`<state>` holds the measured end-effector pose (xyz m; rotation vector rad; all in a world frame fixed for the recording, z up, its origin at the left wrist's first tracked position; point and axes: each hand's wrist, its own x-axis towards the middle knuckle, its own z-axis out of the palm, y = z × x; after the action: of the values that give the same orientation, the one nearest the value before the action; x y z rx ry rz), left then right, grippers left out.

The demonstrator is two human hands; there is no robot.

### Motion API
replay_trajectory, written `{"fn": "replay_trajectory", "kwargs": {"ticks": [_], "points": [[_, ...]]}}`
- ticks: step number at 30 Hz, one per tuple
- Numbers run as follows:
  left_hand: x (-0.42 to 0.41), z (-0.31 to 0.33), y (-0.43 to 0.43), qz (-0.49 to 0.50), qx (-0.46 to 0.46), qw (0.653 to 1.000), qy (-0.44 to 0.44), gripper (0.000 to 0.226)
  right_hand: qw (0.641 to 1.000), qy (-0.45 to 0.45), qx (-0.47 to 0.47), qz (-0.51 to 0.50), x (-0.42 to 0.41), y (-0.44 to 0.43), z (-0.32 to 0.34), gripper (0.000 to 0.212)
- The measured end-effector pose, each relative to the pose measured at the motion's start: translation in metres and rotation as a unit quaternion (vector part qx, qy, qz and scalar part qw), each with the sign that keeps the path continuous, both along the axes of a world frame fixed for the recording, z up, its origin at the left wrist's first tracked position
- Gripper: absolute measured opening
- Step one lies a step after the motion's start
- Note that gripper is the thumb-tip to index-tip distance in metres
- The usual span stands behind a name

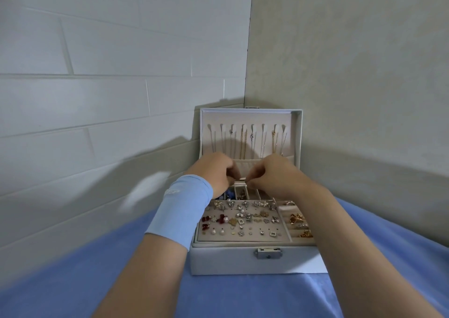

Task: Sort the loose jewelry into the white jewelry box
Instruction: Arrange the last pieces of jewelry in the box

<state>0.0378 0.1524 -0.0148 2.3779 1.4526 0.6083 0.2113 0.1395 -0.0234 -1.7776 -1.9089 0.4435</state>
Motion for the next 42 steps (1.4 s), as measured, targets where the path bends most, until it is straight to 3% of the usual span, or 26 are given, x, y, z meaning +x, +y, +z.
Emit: {"fn": "replay_trajectory", "kwargs": {"ticks": [4, 9, 16, 21, 28, 35, 42], "points": [[0.006, -0.002, -0.003, -0.014, -0.014, 0.992, 0.121, 0.026, 0.998, -0.050, -0.021, 0.023, -0.005, -0.004, -0.001, 0.018], [0.006, 0.000, -0.006, -0.011, 0.011, 0.986, 0.164, 0.025, 0.996, -0.077, -0.023, 0.037, -0.006, -0.005, 0.000, 0.027], [-0.006, -0.002, -0.017, -0.003, 0.017, 0.992, 0.127, 0.023, 0.992, -0.112, -0.043, 0.048, -0.014, -0.011, -0.001, 0.041], [-0.012, -0.001, -0.040, -0.001, 0.012, 0.997, 0.070, 0.020, 0.998, -0.062, 0.028, 0.013, -0.012, -0.037, 0.012, 0.031], [-0.024, -0.002, -0.096, 0.009, 0.006, 1.000, -0.024, 0.006, 0.995, -0.026, 0.002, 0.095, -0.016, -0.111, 0.026, 0.014], [-0.054, -0.015, -0.160, -0.029, -0.140, 0.988, 0.054, 0.008, 0.973, -0.103, -0.159, 0.128, -0.024, -0.177, 0.010, 0.012], [-0.070, -0.026, -0.195, -0.028, -0.235, 0.964, 0.118, 0.012, 0.959, -0.191, -0.187, 0.089, -0.033, -0.200, -0.015, 0.032]]}}
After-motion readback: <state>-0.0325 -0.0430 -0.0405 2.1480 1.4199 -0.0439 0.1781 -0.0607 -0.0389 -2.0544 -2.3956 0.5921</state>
